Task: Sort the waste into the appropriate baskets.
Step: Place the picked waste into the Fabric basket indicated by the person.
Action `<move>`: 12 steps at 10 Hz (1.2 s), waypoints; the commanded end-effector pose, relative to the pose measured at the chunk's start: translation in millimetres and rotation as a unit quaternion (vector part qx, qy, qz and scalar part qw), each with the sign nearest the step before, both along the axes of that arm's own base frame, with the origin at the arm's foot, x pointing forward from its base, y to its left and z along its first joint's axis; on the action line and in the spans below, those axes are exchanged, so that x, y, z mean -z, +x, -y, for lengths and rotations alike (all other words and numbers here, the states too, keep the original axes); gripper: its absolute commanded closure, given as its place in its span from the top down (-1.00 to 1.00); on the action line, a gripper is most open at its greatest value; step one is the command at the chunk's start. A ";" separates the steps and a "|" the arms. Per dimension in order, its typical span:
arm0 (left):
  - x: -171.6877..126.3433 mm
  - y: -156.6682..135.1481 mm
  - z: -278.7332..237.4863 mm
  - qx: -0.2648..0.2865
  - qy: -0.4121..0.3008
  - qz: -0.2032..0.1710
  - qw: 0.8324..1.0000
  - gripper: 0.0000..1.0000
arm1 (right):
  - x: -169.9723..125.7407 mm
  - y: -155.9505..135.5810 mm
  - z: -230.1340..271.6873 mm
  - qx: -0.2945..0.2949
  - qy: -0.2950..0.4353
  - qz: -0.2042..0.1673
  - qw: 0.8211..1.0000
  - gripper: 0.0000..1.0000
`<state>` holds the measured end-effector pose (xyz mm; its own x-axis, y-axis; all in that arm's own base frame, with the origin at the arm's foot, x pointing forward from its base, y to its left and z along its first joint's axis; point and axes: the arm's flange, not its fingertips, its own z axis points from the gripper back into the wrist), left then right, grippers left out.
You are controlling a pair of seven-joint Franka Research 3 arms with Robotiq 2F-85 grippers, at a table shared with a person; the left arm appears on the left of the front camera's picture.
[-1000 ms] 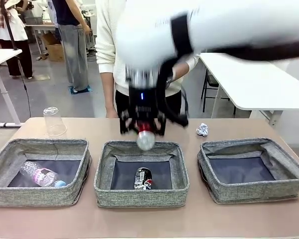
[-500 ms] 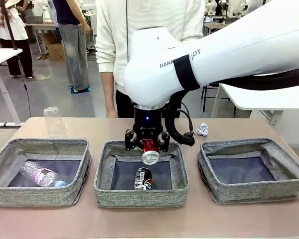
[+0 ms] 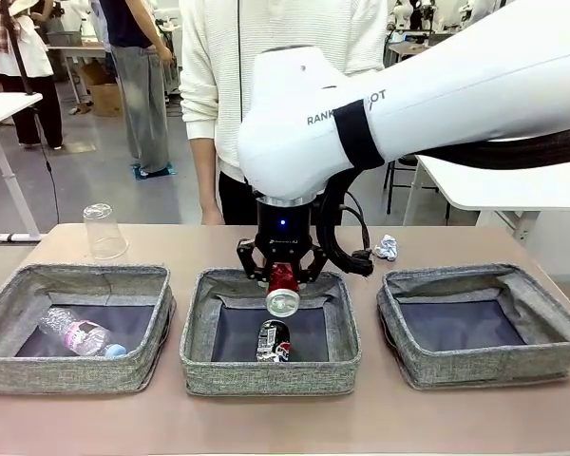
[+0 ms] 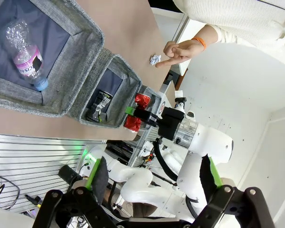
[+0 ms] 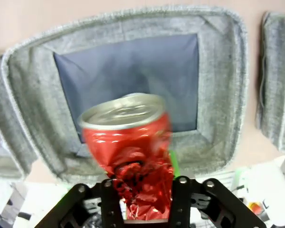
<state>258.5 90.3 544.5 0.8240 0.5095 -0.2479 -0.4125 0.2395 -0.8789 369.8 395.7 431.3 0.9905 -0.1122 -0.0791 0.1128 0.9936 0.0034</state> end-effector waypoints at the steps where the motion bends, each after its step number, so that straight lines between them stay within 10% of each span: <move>1: -0.1 -0.9 -2.0 0.002 -0.001 0.006 1.000 1.00 | -4.9 0.5 10.1 0.005 0.005 -0.004 1.000 0.60; 3: -0.1 -0.9 -2.0 0.002 -0.001 0.006 1.000 1.00 | -6.6 1.4 13.5 0.008 0.003 -0.002 1.000 1.00; 9: -0.1 -0.9 -2.0 0.002 -0.001 0.006 1.000 1.00 | -31.8 4.3 31.0 -0.021 0.068 -0.043 0.997 1.00; 10: -0.1 -0.9 -2.0 0.002 -0.001 0.006 1.000 1.00 | -62.8 6.1 49.8 -0.052 0.195 -0.118 0.972 1.00; 11: -0.1 -0.9 -2.0 0.002 -0.001 0.006 1.000 1.00 | -104.7 6.4 88.6 -0.084 0.371 -0.180 0.907 1.00; 12: -0.1 -0.9 -2.0 0.002 -0.001 0.006 1.000 1.00 | -128.5 -1.9 133.1 -0.082 0.450 -0.183 0.870 1.00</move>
